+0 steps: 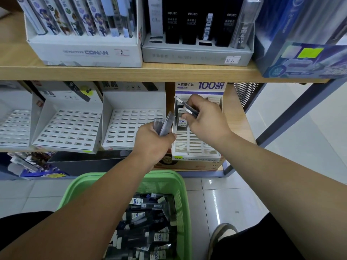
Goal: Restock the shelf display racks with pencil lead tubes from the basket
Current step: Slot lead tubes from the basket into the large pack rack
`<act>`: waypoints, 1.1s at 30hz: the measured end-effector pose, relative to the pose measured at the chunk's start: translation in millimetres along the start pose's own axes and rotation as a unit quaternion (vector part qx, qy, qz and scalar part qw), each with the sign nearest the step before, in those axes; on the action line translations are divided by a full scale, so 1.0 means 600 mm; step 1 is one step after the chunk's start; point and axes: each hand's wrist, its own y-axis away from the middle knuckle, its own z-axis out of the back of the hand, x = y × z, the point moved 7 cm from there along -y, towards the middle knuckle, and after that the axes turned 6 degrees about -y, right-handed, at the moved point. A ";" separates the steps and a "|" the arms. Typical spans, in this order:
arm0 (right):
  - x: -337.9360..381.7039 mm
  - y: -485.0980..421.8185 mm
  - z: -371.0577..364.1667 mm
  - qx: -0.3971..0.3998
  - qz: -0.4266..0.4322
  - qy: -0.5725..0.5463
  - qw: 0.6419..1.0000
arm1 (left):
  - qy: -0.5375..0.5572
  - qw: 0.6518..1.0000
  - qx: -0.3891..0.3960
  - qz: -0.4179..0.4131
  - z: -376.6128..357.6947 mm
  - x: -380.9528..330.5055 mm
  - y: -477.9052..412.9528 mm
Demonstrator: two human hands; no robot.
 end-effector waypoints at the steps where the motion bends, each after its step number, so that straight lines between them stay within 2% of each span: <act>1: 0.001 0.000 0.001 -0.009 0.008 0.009 1.000 | -0.002 1.000 0.000 -0.002 0.001 -0.001 0.000; 5: 0.003 -0.003 0.010 -0.060 0.029 0.041 0.997 | 0.013 1.000 0.001 0.010 0.002 0.003 0.000; 13: -0.007 -0.008 0.027 -0.088 -0.044 -0.002 0.995 | 0.015 1.000 -0.002 0.006 0.012 -0.023 0.012; 16: -0.012 -0.007 0.025 -0.063 -0.073 -0.081 0.992 | 0.035 0.998 0.042 0.043 0.011 -0.045 0.016; 18: -0.009 0.002 0.026 -0.025 -0.108 -0.181 0.977 | 0.050 0.993 0.092 0.061 0.005 -0.054 0.019; 22: -0.008 0.026 0.030 0.026 -0.181 -0.340 0.922 | 0.005 0.986 0.161 -0.029 -0.007 -0.068 0.024; 25: -0.022 0.034 0.026 0.054 -0.222 -0.373 0.899 | 0.028 0.985 0.164 -0.048 -0.012 -0.066 0.030; 33: -0.046 0.038 0.066 -0.015 -0.228 -0.398 0.888 | 0.075 0.990 0.117 0.017 -0.005 -0.056 0.028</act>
